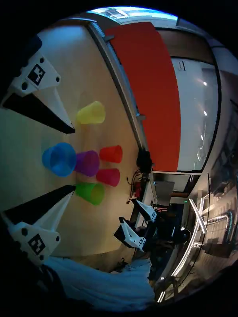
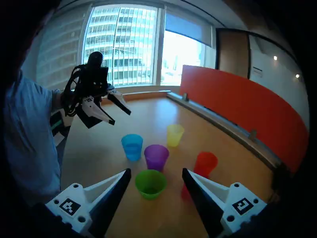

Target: Pour water

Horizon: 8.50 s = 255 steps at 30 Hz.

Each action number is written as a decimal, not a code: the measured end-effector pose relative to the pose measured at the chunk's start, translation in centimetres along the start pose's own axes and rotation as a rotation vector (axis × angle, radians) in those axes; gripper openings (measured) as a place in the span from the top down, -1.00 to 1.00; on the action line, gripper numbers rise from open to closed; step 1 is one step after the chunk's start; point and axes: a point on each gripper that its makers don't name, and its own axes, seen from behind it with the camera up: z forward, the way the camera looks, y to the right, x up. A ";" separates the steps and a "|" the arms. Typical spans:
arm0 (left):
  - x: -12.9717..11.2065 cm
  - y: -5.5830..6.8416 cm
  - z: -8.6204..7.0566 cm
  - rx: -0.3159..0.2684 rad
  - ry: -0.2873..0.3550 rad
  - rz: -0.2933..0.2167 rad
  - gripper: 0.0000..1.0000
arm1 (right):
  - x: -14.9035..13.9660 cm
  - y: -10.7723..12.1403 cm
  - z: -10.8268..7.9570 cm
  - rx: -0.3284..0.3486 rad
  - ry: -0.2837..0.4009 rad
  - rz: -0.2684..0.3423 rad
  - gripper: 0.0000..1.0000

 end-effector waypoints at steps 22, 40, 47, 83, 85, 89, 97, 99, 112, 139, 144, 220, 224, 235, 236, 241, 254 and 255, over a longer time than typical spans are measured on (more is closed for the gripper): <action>-8.0 0.7 3.3 -0.044 -0.159 0.021 -0.93 | -7.5 -0.8 4.5 0.027 -0.133 0.016 -1.00; -8.4 0.4 6.3 -0.076 -0.163 -0.017 -0.93 | -9.3 -1.3 8.3 0.044 -0.168 0.028 -1.00; -7.6 0.3 7.3 -0.076 -0.144 0.002 -0.93 | -9.1 -1.2 8.8 0.047 -0.162 0.034 -1.00; -6.9 0.4 8.5 -0.070 -0.127 0.010 -0.76 | -8.5 -1.5 9.5 0.058 -0.132 0.045 -0.81; -6.9 0.4 8.5 -0.069 -0.126 0.010 -0.76 | -8.3 -1.7 9.5 0.062 -0.127 0.049 -0.81; -6.8 0.4 8.4 -0.067 -0.119 0.012 -0.76 | -7.8 -1.7 9.4 0.060 -0.113 0.057 -0.81; -4.3 0.5 7.6 -0.058 -0.055 -0.001 -0.75 | -6.0 -1.2 8.8 0.027 -0.064 0.068 -0.80; -3.3 0.4 7.3 -0.050 -0.033 0.003 -0.75 | -5.2 -1.0 8.5 0.017 -0.044 0.072 -0.80; 3.6 -0.1 4.4 0.012 0.118 0.043 -0.75 | 1.4 0.0 6.4 -0.046 0.117 0.066 -0.80; 12.3 0.9 2.0 0.013 0.309 0.024 -0.75 | 10.4 2.0 2.9 -0.126 0.324 0.035 -0.82; 13.6 1.1 1.5 0.009 0.338 0.024 -0.75 | 11.2 2.0 2.7 -0.131 0.338 0.030 -0.81; 24.9 1.4 -1.9 0.342 0.308 0.742 -0.75 | 13.7 -4.0 8.3 0.025 0.389 0.023 -0.79; 25.2 1.4 -1.9 0.360 0.302 0.780 -0.75 | 13.9 -4.2 8.4 0.029 0.391 0.021 -0.79; 25.7 1.2 -1.7 0.395 0.280 0.872 -0.75 | 14.2 -4.5 8.6 0.031 0.393 0.014 -0.79; 25.7 1.2 -1.7 0.398 0.278 0.879 -0.75 | 14.2 -4.5 8.6 0.031 0.393 0.013 -0.79; 26.0 1.1 -1.6 0.414 0.272 0.907 -0.75 | 14.2 -4.7 8.6 0.032 0.394 0.011 -0.79; 26.9 1.4 -1.9 0.438 0.274 0.966 -0.75 | 14.4 -4.9 8.5 0.034 0.401 0.010 -0.79; 26.9 1.4 -1.9 0.440 0.273 0.971 -0.75 | 14.4 -4.9 8.5 0.034 0.401 0.010 -0.79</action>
